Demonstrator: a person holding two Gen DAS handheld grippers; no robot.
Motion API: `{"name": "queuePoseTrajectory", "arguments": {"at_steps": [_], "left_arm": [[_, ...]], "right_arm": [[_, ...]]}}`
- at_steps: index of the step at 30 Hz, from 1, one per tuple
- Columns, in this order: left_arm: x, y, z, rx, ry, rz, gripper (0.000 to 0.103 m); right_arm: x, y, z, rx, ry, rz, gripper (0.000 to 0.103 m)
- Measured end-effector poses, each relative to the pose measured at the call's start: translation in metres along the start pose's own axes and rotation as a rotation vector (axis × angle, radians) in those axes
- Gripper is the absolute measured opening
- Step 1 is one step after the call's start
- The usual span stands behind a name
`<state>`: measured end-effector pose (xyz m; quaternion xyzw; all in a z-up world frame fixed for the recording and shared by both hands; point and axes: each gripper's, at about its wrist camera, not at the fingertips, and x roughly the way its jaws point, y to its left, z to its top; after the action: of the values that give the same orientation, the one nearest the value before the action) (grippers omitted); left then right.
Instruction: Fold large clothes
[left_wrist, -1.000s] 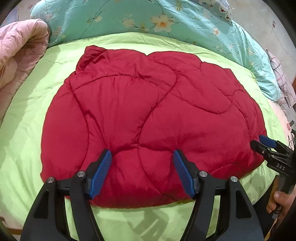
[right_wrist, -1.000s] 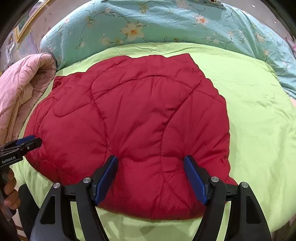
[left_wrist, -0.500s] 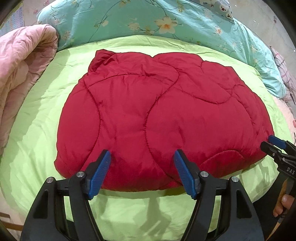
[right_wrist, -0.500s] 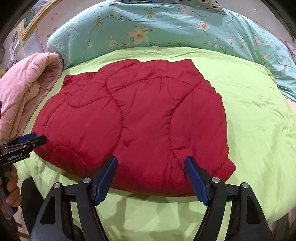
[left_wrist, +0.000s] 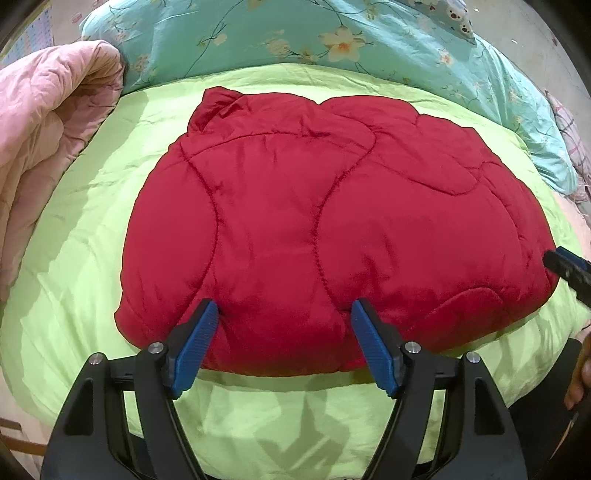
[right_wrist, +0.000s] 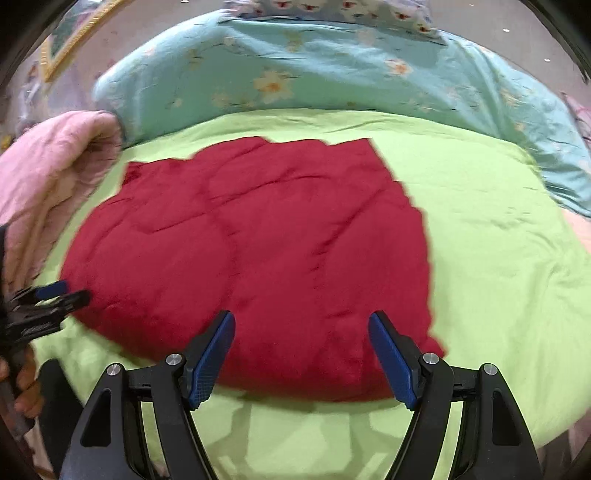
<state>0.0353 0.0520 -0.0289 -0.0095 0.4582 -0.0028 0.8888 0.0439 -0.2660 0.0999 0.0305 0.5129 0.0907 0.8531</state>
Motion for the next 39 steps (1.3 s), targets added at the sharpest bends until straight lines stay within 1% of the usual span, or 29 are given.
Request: {"name": "queuePoseTrajectory", "arguments": {"at_steps": [3, 5, 7, 11, 14, 18, 24, 28, 30, 32, 34, 39], "left_arm": [[0.005, 0.002, 0.002, 0.006, 0.000, 0.005, 0.082], [0.010, 0.005, 0.003, -0.002, 0.008, -0.001, 0.085], [0.014, 0.008, 0.003, -0.008, 0.011, -0.004, 0.088], [0.021, 0.013, 0.001, -0.005, 0.015, 0.001, 0.097], [0.022, 0.016, 0.001, -0.009, 0.018, -0.004, 0.098], [0.012, 0.020, 0.001, -0.028, 0.012, -0.023, 0.097], [-0.001, 0.027, -0.004, -0.065, 0.008, -0.058, 0.097], [-0.014, 0.023, -0.009, -0.048, -0.014, -0.055, 0.097], [-0.018, 0.019, -0.012, -0.030, -0.018, -0.039, 0.097], [-0.020, 0.016, -0.018, -0.011, -0.017, -0.026, 0.097], [-0.022, 0.013, -0.025, 0.009, -0.017, -0.018, 0.097], [-0.022, 0.009, -0.043, 0.048, 0.007, -0.007, 0.097]], "right_arm": [[0.012, -0.018, 0.006, 0.049, 0.021, -0.006, 0.076], [0.022, -0.023, 0.005, 0.057, 0.054, 0.004, 0.076], [0.028, -0.020, 0.000, 0.051, 0.079, 0.006, 0.076], [0.032, -0.011, -0.015, 0.030, 0.094, 0.008, 0.076], [0.034, -0.016, -0.018, 0.048, 0.094, 0.031, 0.076], [0.031, -0.019, -0.013, 0.066, 0.092, 0.044, 0.077], [0.001, -0.015, -0.011, 0.052, 0.030, 0.032, 0.077], [-0.016, -0.005, -0.010, 0.016, 0.006, 0.047, 0.077], [-0.023, 0.006, -0.015, -0.020, 0.011, 0.071, 0.077], [-0.025, 0.015, -0.021, -0.057, 0.027, 0.083, 0.080], [-0.025, 0.022, -0.028, -0.082, 0.043, 0.090, 0.087], [-0.018, 0.035, -0.049, -0.125, 0.101, 0.102, 0.090]]}}
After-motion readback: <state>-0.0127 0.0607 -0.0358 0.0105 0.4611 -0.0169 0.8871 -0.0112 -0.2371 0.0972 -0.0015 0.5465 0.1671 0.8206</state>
